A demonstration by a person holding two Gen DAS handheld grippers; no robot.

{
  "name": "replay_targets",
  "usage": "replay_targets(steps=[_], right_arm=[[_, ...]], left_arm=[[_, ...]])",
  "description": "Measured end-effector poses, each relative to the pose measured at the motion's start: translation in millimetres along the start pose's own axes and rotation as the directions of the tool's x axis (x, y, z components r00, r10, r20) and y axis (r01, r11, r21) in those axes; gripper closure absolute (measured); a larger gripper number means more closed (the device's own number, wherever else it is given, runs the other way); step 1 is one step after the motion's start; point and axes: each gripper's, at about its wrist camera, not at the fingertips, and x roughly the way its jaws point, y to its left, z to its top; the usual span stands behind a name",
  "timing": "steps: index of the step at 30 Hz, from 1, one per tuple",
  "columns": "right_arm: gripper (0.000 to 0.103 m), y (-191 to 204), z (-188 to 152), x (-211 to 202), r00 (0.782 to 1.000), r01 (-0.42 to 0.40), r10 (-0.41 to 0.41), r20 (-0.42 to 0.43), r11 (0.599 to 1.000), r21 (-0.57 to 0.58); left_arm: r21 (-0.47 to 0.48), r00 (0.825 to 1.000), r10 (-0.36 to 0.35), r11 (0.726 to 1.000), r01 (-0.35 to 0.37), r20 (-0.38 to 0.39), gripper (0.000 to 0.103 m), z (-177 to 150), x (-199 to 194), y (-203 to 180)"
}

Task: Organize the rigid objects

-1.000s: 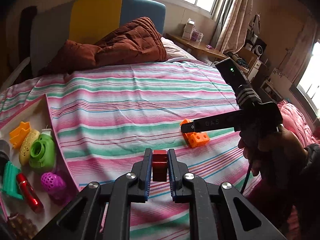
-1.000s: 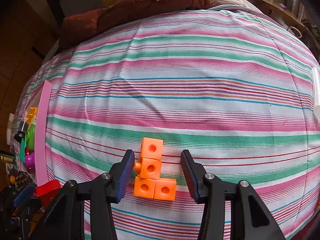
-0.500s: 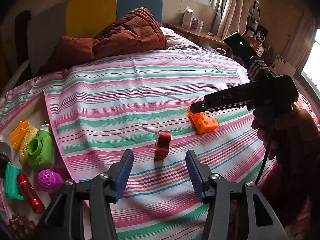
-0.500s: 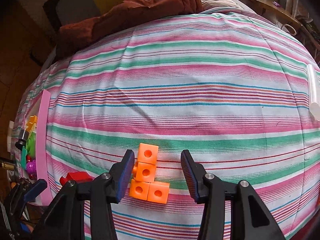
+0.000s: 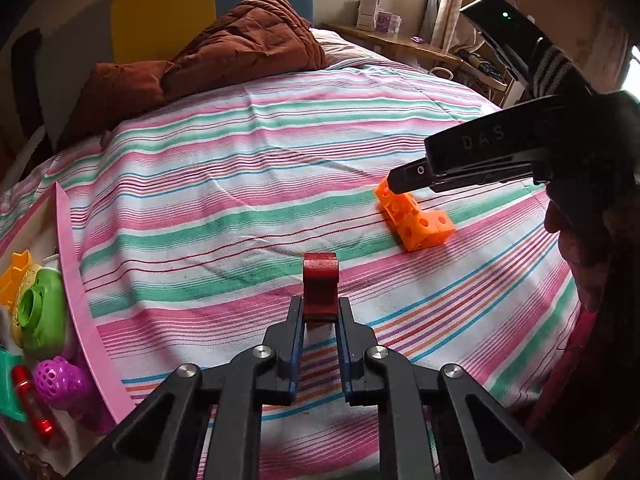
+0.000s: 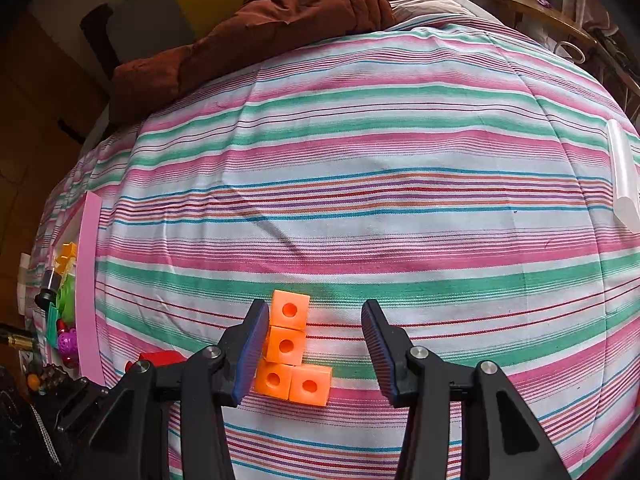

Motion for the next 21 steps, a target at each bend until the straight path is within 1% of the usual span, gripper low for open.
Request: replay_targets(steps=[3,7,10,12,14,16,19,20,21], right_arm=[[0.055,-0.1,-0.4,0.2,1.0,-0.004,0.004,-0.003,1.0,-0.001],[0.055,2.3,-2.0,2.0,1.0,-0.007,0.007,-0.012,1.0,-0.004],[0.055,2.8,-3.5,4.5,1.0,-0.017,0.017,-0.026,1.0,-0.005],[0.055,4.3,-5.9,8.9,0.997,-0.046,0.046,-0.059,0.999,-0.003],[0.055,7.7,-8.0,11.0,0.996,-0.054,0.053,-0.077,0.998,-0.015],[0.055,8.1,-9.3,9.9,0.996,-0.051,0.05,-0.076,0.999,-0.011],[0.054,7.8,-11.5,3.5,0.996,-0.056,0.056,-0.064,0.998,0.001],[0.053,9.1,-12.7,0.9,0.997,-0.053,0.053,-0.057,0.999,-0.002],[0.05,11.4,-14.5,-1.5,0.998,-0.046,0.046,-0.053,0.999,-0.014]], left_arm=[[-0.031,1.0,-0.015,0.999,0.015,0.001,0.088,-4.0,-4.7,1.0],[-0.061,0.999,-0.025,0.998,0.027,0.032,0.088,-10.0,-23.9,1.6],[-0.052,0.998,-0.015,0.998,0.018,0.058,0.088,-11.9,-39.9,1.3],[-0.051,0.997,-0.02,0.998,0.024,0.076,0.088,-13.3,-50.8,2.5],[-0.049,0.995,-0.022,0.998,0.027,0.099,0.088,-14.2,-61.6,4.7],[-0.04,0.992,-0.018,0.999,0.023,0.122,0.088,-15.5,-71.8,6.9],[-0.053,0.99,-0.026,0.998,0.033,0.14,0.088,-18.4,-81.9,11.6],[-0.06,0.989,-0.03,0.997,0.039,0.144,0.088,-19.5,-84.4,13.9],[-0.065,0.989,-0.034,0.997,0.044,0.147,0.088,-20.6,-87.6,15.2]])
